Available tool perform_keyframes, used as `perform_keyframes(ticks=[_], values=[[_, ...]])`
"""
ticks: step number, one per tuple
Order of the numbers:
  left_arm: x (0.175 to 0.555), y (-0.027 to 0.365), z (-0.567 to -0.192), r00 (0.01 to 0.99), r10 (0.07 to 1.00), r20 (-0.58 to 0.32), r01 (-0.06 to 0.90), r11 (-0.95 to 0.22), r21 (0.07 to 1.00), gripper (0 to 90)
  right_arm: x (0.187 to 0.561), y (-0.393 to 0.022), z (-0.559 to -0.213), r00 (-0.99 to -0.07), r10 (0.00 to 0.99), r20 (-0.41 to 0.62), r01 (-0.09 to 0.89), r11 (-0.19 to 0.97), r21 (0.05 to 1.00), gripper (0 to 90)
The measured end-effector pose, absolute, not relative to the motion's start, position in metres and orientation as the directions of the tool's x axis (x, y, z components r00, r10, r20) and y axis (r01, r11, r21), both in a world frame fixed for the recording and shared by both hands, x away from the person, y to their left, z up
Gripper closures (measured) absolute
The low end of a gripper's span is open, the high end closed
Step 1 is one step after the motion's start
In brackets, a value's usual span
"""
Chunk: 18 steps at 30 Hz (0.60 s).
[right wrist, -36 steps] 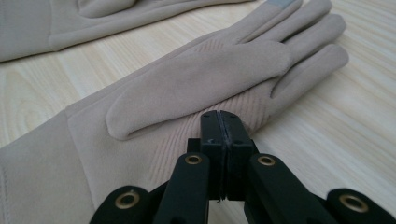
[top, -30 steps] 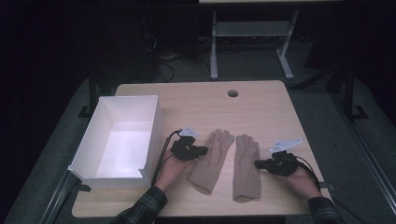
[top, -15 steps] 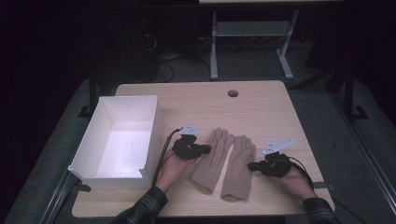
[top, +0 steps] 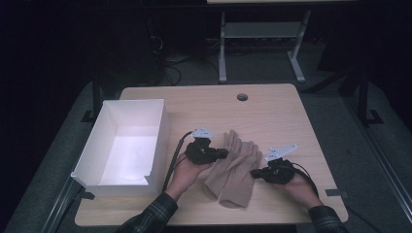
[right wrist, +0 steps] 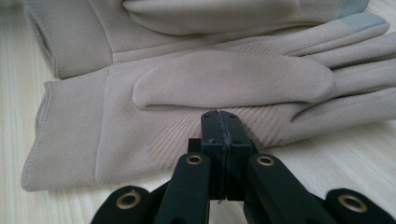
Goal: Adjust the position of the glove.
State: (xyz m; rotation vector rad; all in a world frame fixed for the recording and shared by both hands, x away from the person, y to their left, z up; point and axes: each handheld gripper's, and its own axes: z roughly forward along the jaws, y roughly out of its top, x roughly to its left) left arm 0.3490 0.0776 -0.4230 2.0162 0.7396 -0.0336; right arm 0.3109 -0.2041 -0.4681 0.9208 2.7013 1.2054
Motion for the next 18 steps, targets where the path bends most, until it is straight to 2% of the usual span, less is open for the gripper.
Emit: perform_keyframes(ticks=[18], values=[[0.342,0.057,-0.424,0.841,0.446,-0.307,0.493,-0.395,0.775,85.5,0.318,-0.178,-0.469,-0.833,0.523,0.181,0.481,0.523,0.703,89.8]])
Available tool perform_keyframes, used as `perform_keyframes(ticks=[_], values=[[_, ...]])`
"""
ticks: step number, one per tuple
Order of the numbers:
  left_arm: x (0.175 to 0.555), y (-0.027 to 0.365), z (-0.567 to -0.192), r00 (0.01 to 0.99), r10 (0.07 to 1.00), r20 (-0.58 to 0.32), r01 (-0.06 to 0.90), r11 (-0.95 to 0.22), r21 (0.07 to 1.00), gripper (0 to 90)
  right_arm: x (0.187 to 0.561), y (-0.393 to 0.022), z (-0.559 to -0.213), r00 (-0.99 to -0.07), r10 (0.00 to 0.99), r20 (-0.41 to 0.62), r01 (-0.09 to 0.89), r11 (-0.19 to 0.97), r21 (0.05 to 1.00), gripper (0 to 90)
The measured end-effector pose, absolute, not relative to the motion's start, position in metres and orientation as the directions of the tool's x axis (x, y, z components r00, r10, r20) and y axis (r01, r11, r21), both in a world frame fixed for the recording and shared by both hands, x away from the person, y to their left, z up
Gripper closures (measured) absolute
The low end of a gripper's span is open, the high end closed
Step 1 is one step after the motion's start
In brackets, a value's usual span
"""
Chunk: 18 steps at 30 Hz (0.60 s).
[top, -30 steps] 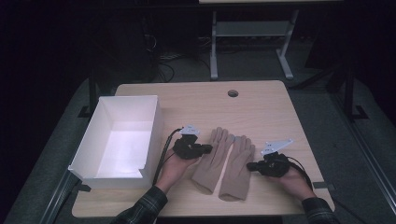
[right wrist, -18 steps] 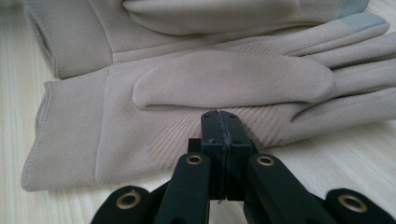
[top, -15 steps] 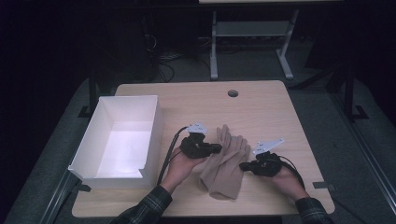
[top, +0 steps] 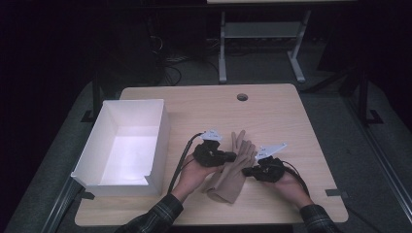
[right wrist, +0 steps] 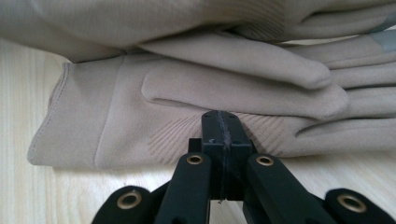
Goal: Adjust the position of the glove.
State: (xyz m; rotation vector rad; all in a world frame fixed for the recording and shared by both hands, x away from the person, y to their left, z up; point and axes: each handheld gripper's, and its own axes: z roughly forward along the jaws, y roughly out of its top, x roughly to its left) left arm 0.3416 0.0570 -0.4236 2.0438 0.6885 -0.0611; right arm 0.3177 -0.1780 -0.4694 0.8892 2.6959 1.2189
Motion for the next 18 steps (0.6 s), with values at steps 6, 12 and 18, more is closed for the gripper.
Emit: perform_keyframes(ticks=[6,12,18], values=[[0.34,0.052,-0.427,0.849,0.444,-0.285,0.48,-0.427,0.766,85.5,0.321,-0.166,-0.471,-0.83,0.526,0.184,0.481,0.51,0.713,89.9],[0.34,0.05,-0.434,0.849,0.445,-0.285,0.485,-0.442,0.755,84.8,0.321,-0.165,-0.471,-0.831,0.527,0.18,0.479,0.513,0.712,89.9],[0.34,0.047,-0.439,0.846,0.449,-0.287,0.491,-0.448,0.747,79.9,0.317,-0.179,-0.462,-0.819,0.551,0.158,0.478,0.505,0.719,85.8]])
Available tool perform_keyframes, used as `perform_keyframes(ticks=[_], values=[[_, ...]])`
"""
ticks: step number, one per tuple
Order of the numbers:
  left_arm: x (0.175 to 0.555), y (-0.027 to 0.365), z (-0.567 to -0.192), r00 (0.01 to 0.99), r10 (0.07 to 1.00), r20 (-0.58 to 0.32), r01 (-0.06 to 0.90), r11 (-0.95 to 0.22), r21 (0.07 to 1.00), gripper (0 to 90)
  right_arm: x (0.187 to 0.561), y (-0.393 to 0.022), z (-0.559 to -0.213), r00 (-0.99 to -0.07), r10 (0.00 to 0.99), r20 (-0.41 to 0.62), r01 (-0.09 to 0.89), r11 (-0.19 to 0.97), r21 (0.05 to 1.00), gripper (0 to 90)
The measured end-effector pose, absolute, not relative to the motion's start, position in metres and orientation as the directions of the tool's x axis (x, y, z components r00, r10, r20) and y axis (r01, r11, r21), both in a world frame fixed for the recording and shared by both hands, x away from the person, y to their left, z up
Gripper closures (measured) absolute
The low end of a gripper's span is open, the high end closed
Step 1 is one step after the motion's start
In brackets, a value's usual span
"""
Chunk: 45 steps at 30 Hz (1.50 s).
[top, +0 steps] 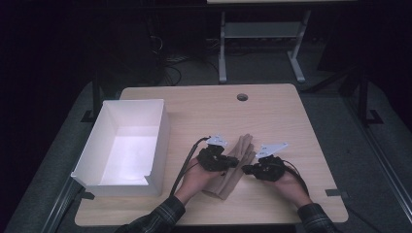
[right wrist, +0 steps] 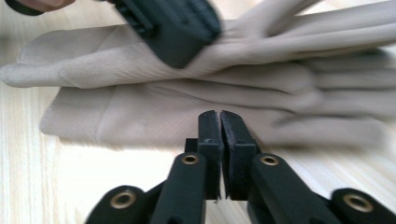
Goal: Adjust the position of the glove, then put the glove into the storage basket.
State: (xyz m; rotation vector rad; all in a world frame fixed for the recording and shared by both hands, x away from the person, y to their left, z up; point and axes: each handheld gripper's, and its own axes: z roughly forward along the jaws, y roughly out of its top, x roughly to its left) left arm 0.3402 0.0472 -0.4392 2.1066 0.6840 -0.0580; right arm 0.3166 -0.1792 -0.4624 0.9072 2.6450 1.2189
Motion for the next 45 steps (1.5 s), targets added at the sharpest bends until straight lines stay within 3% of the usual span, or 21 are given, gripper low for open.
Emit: perform_keyframes(ticks=[2,3,9,13,15,17,19,31,38,39,45], values=[[0.34,0.046,-0.439,0.845,0.454,-0.283,0.49,-0.444,0.75,76.9,0.317,-0.184,-0.461,-0.816,0.558,0.151,0.476,0.502,0.722,83.7],[0.34,0.046,-0.439,0.844,0.46,-0.277,0.488,-0.442,0.753,71.3,0.317,-0.191,-0.459,-0.803,0.577,0.152,0.487,0.487,0.725,80.0],[0.338,0.043,-0.44,0.848,0.44,-0.295,0.49,-0.442,0.751,72.9,0.321,-0.233,-0.452,-0.719,0.68,0.147,0.529,0.398,0.749,64.0],[0.335,0.04,-0.439,0.854,0.417,-0.311,0.487,-0.433,0.758,70.6,0.322,-0.241,-0.453,-0.695,0.704,0.145,0.539,0.375,0.754,60.1],[0.334,0.038,-0.439,0.86,0.402,-0.314,0.482,-0.442,0.756,72.2,0.323,-0.244,-0.454,-0.685,0.715,0.143,0.546,0.372,0.751,59.1],[0.332,0.037,-0.441,0.867,0.396,-0.303,0.474,-0.467,0.746,84.4,0.323,-0.244,-0.455,-0.679,0.72,0.141,0.551,0.374,0.746,57.8],[0.332,0.035,-0.444,0.866,0.396,-0.304,0.478,-0.48,0.735,89.3,0.324,-0.245,-0.459,-0.676,0.725,0.134,0.554,0.38,0.741,56.4],[0.328,0.03,-0.462,0.874,0.405,-0.27,0.471,-0.566,0.676,89.4,0.33,-0.251,-0.468,-0.631,0.768,0.109,0.581,0.376,0.722,42.3],[0.325,0.043,-0.46,0.872,0.414,-0.26,0.473,-0.578,0.665,89.3,0.334,-0.253,-0.473,-0.61,0.785,0.104,0.597,0.37,0.712,33.7],[0.325,0.049,-0.459,0.874,0.413,-0.257,0.471,-0.588,0.658,89.3,0.335,-0.253,-0.474,-0.605,0.791,0.088,0.596,0.377,0.709,29.4],[0.324,0.067,-0.456,0.875,0.415,-0.248,0.471,-0.611,0.637,89.3,0.337,-0.256,-0.476,-0.584,0.809,0.069,0.597,0.369,0.712,26.4]])
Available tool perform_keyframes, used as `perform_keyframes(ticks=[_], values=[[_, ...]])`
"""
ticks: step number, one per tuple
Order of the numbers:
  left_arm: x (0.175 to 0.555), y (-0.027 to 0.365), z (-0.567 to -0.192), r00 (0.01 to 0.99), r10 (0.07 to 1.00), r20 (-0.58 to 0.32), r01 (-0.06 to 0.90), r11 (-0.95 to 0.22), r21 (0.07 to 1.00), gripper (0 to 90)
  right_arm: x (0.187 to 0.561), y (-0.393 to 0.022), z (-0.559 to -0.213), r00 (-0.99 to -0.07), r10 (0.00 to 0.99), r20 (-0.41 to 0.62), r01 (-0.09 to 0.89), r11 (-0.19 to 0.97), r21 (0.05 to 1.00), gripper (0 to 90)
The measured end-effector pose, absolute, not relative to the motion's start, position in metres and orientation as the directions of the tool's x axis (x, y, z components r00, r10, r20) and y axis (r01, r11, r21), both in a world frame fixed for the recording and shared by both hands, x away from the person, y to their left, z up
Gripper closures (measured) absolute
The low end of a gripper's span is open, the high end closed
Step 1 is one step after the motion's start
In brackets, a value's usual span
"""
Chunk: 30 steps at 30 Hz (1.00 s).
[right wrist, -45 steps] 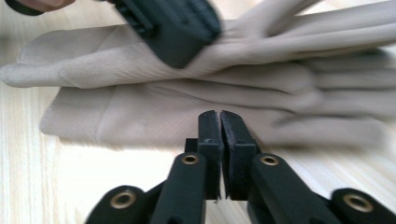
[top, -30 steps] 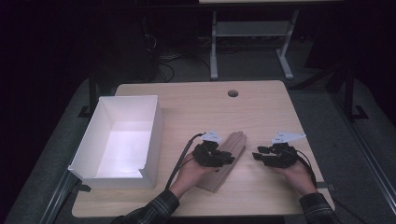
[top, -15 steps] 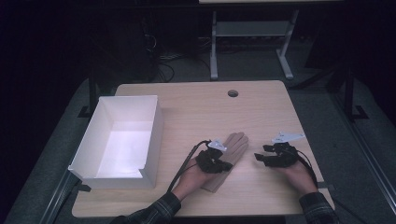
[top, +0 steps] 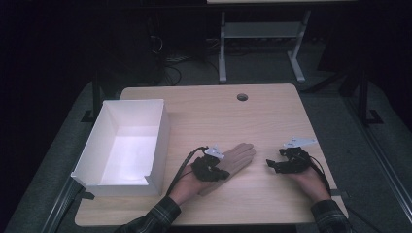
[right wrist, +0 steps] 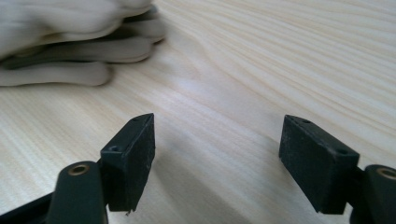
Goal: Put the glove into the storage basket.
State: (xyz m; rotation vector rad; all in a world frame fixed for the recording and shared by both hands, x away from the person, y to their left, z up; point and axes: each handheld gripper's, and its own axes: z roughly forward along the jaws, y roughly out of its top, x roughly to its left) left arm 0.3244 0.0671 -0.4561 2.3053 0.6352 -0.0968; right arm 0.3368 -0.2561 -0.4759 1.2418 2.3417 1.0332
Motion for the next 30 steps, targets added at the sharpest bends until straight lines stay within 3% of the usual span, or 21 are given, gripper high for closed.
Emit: perform_keyframes(ticks=[3,6,17,18,19,22,30], values=[[0.325,0.077,-0.456,0.866,0.425,-0.262,0.486,-0.6,0.635,89.3,0.337,-0.256,-0.477,-0.578,0.812,0.074,0.603,0.365,0.709,25.2],[0.325,0.082,-0.452,0.866,0.428,-0.259,0.485,-0.59,0.645,82.2,0.337,-0.255,-0.478,-0.579,0.813,0.059,0.594,0.371,0.714,24.9],[0.341,0.085,-0.437,0.895,0.414,-0.166,0.406,-0.605,0.685,36.9,0.336,-0.25,-0.482,-0.582,0.812,0.043,0.575,0.373,0.728,19.1],[0.344,0.082,-0.439,0.901,0.412,-0.135,0.383,-0.612,0.692,26.4,0.336,-0.25,-0.482,-0.582,0.812,0.043,0.575,0.373,0.729,19.1],[0.344,0.082,-0.439,0.901,0.412,-0.135,0.383,-0.612,0.692,21.5,0.336,-0.25,-0.482,-0.582,0.812,0.043,0.575,0.373,0.729,19.1],[0.349,0.075,-0.444,0.905,0.419,-0.074,0.352,-0.639,0.684,15.7,0.336,-0.249,-0.482,-0.582,0.812,0.039,0.572,0.375,0.729,19.0],[0.351,0.068,-0.452,0.91,0.409,-0.064,0.347,-0.669,0.658,13.6,0.336,-0.249,-0.482,-0.582,0.812,0.039,0.572,0.375,0.729,19.0]])
